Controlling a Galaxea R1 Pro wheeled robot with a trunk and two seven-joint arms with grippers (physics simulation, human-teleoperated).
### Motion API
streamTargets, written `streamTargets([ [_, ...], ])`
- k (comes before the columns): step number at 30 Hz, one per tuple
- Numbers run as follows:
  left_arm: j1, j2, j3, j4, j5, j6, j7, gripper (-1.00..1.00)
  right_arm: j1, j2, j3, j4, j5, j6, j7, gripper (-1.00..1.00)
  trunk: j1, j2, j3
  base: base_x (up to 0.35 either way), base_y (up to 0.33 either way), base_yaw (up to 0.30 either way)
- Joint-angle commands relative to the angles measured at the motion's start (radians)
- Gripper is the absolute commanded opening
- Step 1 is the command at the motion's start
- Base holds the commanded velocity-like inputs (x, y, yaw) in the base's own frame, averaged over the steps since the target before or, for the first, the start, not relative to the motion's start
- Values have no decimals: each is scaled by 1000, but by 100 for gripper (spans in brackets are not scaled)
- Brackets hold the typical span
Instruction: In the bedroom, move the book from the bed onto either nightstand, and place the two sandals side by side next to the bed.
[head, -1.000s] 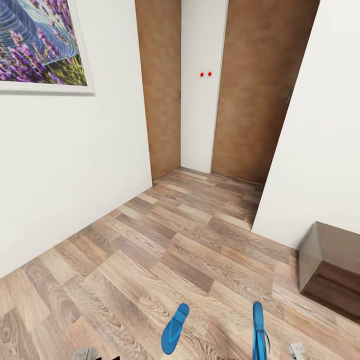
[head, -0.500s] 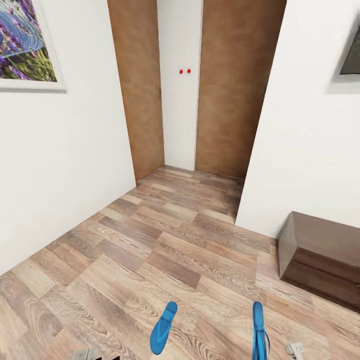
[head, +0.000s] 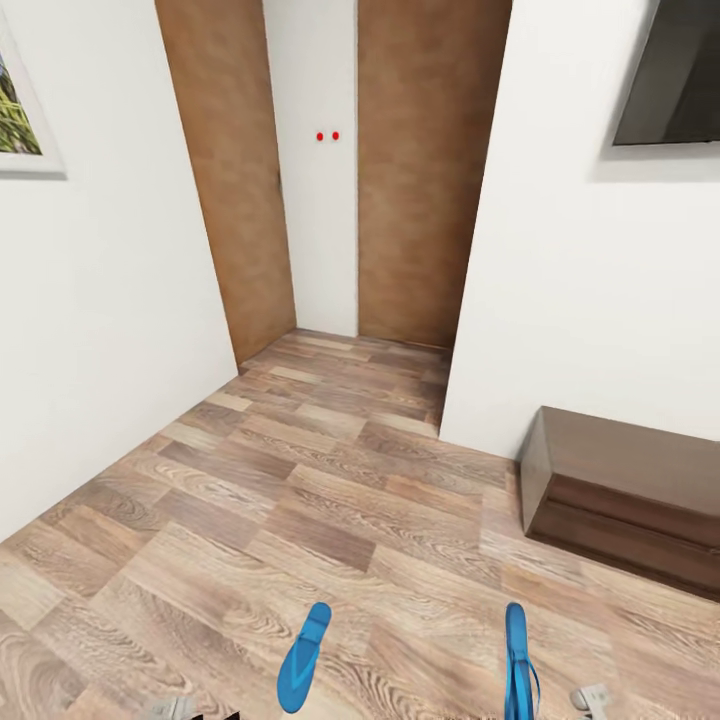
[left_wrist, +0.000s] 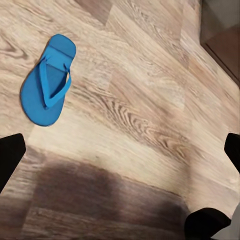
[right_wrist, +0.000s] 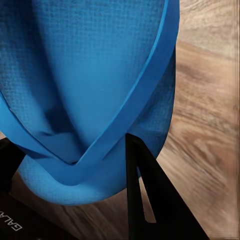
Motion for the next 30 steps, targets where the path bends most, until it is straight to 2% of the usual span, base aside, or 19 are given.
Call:
streamTargets([
  [1, 0, 0, 1, 0, 8, 10, -3, 100, -1, 1, -9, -1, 7, 5, 6, -100, 0, 0, -2, 0, 0, -230],
  [30, 0, 1, 2, 0, 8, 10, -3, 100, -1, 1, -8, -1, 6, 6, 7, -100, 0, 0, -26, 0, 0, -224],
])
